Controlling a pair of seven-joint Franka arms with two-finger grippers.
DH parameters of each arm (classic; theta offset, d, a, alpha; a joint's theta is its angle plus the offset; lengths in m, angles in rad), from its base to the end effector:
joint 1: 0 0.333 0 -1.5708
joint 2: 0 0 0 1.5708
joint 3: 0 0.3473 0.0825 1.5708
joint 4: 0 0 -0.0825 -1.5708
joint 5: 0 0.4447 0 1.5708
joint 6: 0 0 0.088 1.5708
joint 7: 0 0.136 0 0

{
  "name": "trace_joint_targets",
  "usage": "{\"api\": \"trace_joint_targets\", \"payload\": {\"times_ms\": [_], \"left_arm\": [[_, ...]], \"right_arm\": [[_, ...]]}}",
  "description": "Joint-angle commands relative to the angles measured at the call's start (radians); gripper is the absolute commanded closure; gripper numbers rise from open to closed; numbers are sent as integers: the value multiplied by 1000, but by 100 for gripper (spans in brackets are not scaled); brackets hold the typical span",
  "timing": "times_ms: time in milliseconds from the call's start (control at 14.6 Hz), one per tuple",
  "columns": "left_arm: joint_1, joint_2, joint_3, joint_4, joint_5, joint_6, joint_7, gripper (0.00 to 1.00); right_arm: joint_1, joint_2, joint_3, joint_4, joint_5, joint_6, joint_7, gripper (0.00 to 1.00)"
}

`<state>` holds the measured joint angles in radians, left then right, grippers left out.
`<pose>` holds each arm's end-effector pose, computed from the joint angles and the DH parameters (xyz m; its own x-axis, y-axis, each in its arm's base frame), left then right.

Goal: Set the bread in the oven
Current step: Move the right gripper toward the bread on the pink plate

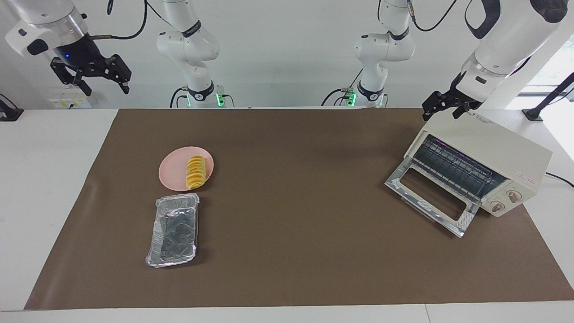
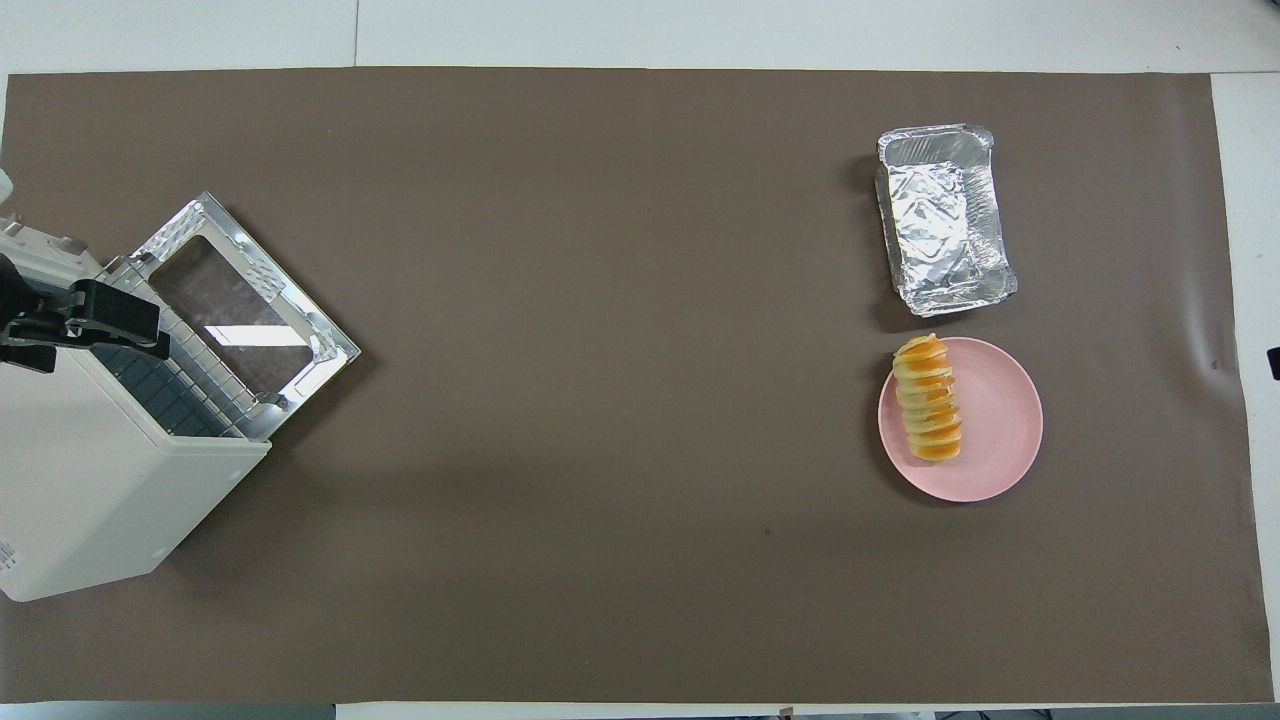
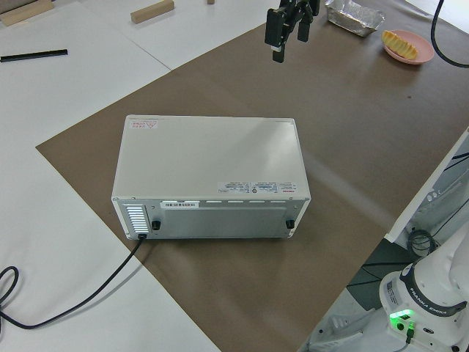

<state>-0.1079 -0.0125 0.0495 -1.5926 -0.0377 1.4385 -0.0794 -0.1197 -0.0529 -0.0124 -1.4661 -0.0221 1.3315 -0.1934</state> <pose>0.5902 -0.0399 0.6127 0.9895 0.0165 -0.1436 0.0206 -0.9994 0.0270 0.5615 -0.0782 0.6928 0.9949 0.0565 -0.0841 0.0572 -0.9984 0.0051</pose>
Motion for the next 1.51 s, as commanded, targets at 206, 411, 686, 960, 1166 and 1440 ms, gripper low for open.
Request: {"api": "trace_joint_targets", "payload": {"times_ms": [206, 411, 686, 960, 1166, 1440], "left_arm": [[14, -27, -7, -26, -10, -1, 3, 0], [14, -27, -7, -26, -10, -1, 3, 0], [14, -27, -7, -26, -10, -1, 3, 0], [14, -27, -7, -26, -10, -1, 3, 0], [14, -27, -7, -26, -10, -1, 3, 0], [14, -27, -7, -26, -10, -1, 3, 0]], "right_arm": [[0, -18, 0, -28, -2, -6, 14, 0], [-2, -18, 0, -28, -2, -6, 14, 0], [3, -31, 2, -48, -2, -8, 12, 0], [29, -91, 11, -188, 5, 73, 34, 0], [99, -175, 14, -426, 7, 263, 146, 0], [204, -182, 12, -609, 7, 454, 239, 0]]}}
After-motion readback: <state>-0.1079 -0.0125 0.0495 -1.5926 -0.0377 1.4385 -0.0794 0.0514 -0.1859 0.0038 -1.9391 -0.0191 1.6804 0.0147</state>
